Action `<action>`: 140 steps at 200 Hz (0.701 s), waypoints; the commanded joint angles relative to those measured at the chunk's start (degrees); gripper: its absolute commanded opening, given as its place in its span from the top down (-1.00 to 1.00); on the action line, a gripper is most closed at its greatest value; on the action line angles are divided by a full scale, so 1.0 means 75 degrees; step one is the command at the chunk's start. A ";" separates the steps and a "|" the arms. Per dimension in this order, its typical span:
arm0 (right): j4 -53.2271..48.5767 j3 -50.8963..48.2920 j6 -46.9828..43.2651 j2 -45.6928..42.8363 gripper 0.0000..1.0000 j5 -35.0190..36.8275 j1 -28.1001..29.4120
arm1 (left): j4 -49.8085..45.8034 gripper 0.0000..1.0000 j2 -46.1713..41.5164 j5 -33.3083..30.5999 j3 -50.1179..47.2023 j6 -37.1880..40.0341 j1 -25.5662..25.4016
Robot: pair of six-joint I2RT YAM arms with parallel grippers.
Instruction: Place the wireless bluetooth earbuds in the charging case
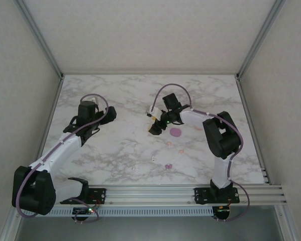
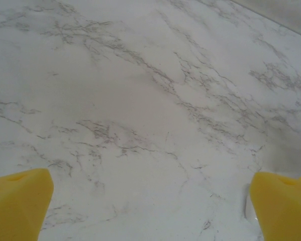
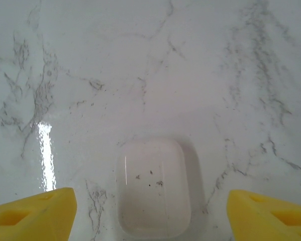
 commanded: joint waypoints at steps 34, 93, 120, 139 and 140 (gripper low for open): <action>0.0180 0.0267 -0.0529 0.0619 -0.58 0.0816 0.0409 | -0.0231 -1.00 -0.0117 -0.0201 0.0025 0.0332 -0.0041; 0.0678 -0.0078 -0.0338 0.0458 -0.43 0.0990 0.0420 | -0.0401 -1.00 -0.0199 -0.0266 0.0102 0.0440 -0.0029; 0.0933 -0.0230 -0.0221 0.0381 -0.23 0.1074 0.0420 | -0.0363 -1.00 -0.0176 -0.0102 0.0130 0.0417 -0.0029; 0.1074 -0.0349 -0.0089 0.0292 -0.17 0.1123 0.0417 | -0.0431 -1.00 -0.0112 -0.0055 0.0190 0.0440 -0.0032; 0.1062 -0.0350 -0.0085 0.0286 -0.17 0.1116 0.0412 | -0.0432 -1.00 -0.0109 -0.0057 0.0190 0.0440 -0.0031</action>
